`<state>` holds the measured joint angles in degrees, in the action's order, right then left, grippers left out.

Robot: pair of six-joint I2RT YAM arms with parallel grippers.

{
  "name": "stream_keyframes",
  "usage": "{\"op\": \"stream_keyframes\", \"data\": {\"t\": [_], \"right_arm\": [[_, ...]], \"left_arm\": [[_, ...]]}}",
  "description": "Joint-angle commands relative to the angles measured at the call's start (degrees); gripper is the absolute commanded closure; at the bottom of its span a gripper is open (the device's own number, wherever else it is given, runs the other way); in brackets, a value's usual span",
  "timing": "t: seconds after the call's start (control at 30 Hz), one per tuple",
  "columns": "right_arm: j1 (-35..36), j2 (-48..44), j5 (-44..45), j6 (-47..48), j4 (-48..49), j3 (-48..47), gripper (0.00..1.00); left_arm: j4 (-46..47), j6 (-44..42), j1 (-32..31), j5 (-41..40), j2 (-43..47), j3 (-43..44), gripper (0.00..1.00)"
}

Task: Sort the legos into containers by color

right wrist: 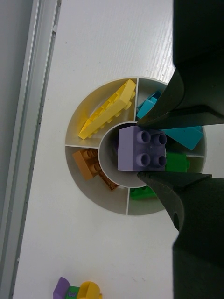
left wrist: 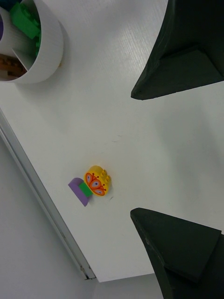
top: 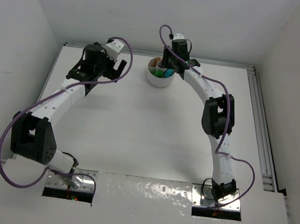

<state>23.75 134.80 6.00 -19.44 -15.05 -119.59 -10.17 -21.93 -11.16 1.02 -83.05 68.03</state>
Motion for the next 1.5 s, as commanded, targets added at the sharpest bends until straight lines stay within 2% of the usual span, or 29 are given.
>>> {"op": "stream_keyframes", "data": {"t": [0.0,0.1,0.13,0.17,0.27,0.37,0.47,0.63,0.7,0.77,0.8,0.83,0.87,0.93,0.97,1.2,1.33,1.47], "right_arm": [[0.25,0.11,0.50,-0.33,2.83,-2.31,1.00],[0.25,0.63,-0.11,-0.42,3.10,-2.93,1.00],[0.25,0.81,-0.11,-0.60,3.01,-3.45,0.97],[0.25,0.81,-0.46,-1.03,2.92,-3.63,0.83],[0.33,0.29,-0.81,-1.12,3.01,-3.19,0.61],[0.33,-0.24,-0.81,-0.60,2.92,-2.75,0.43],[0.33,-0.59,-0.90,-0.42,3.01,-2.67,0.38],[0.42,-2.43,-1.87,-0.77,3.97,-2.58,0.36],[0.51,-3.49,-2.57,-0.95,4.41,-2.58,0.36],[0.60,-5.51,-4.06,-0.95,4.94,-1.97,0.36],[0.60,-6.47,-4.33,-1.12,5.20,-1.44,0.36],[0.69,-8.48,-4.42,-1.21,5.47,-0.74,0.36],[0.69,-9.55,-4.42,-1.21,5.64,1.27,0.36],[0.77,-11.74,-4.42,-1.39,6.87,3.91,0.36],[0.86,-13.93,-4.42,-1.48,7.40,6.62,0.36],[1.39,-16.76,-5.38,-1.56,4.77,8.94,0.36],[1.65,-17.38,-5.30,-1.30,3.45,9.46,0.36],[1.83,-17.82,-4.95,-1.13,2.83,9.73,0.36]], "left_arm": [[2.70,1.28,0.26,-2.60,0.25,0.70,0.00],[2.70,1.37,0.26,-2.25,0.34,0.00,0.00],[2.79,1.37,0.26,-2.16,0.34,-0.09,0.00],[2.88,1.37,0.26,-2.25,0.34,-0.18,0.00],[3.32,1.10,0.26,-2.42,0.34,-0.09,0.00],[3.49,0.75,0.26,-2.51,0.34,-0.09,0.00],[3.67,1.02,0.26,-2.95,0.25,-0.18,0.00],[3.76,3.03,0.70,-3.04,-0.53,0.61,0.00],[1.75,3.21,1.14,-3.21,-3.50,2.53,0.00],[-4.02,3.04,2.10,-4.61,-7.55,8.59,0.05],[-6.93,4.43,2.63,-6.88,-12.79,11.74,0.10],[-13.40,5.31,3.76,-7.60,-15.71,19.00,0.10],[-16.25,6.45,4.21,-8.91,-18.88,22.64,0.09],[-20.83,10.84,5.09,-12.08,-26.79,32.02,0.02],[-22.77,13.30,5.18,-13.66,-30.73,33.82,0.00],[-26.04,19.21,5.18,-22.54,-45.61,47.79,0.00],[-24.38,19.03,5.18,-23.43,-49.66,49.04,0.00],[-19.81,19.12,5.36,-25.26,-49.84,45.36,0.00]]}}
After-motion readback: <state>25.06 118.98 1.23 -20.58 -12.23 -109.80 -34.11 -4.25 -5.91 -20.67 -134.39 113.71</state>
